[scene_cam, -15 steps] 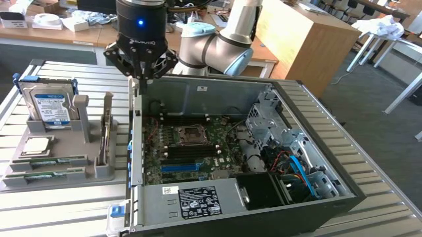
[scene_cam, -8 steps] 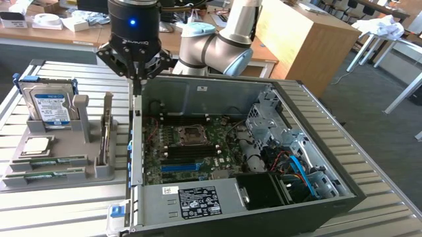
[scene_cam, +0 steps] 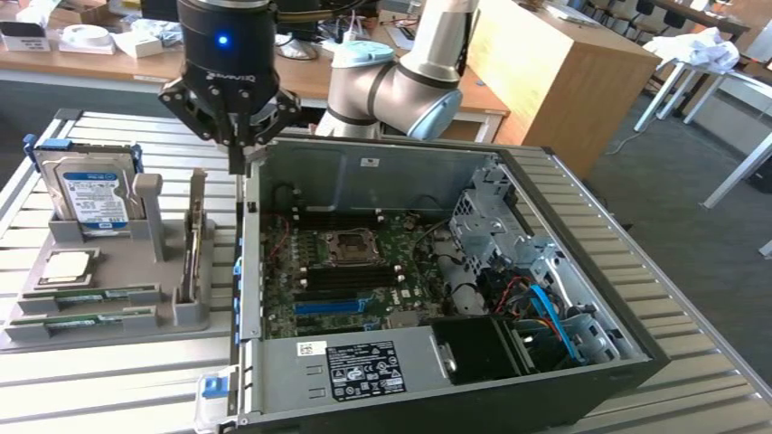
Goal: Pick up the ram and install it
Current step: 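Reach for the ram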
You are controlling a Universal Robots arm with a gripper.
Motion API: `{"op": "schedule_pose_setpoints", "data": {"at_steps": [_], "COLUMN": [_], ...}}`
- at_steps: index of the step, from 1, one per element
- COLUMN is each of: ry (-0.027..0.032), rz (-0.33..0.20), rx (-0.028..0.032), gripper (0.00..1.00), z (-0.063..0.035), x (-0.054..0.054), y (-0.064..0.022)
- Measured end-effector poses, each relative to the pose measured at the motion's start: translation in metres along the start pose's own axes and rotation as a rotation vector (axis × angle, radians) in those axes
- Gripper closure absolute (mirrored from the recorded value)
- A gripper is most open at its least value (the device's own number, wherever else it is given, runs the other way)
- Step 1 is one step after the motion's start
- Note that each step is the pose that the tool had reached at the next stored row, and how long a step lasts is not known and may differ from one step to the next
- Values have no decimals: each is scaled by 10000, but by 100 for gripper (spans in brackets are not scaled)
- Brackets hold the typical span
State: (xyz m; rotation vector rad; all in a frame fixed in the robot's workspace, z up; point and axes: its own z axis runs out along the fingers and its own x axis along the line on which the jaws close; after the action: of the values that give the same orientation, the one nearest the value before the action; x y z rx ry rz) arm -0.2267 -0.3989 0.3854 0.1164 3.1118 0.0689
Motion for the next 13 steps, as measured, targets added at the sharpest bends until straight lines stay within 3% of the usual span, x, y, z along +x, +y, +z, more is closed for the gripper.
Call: {"op": "schedule_pose_setpoints", "data": {"at_steps": [13], "ry": [0], "rz": [0], "rx": [0], "gripper": [90], "z": [20], "x": [230], "y": [-18]}}
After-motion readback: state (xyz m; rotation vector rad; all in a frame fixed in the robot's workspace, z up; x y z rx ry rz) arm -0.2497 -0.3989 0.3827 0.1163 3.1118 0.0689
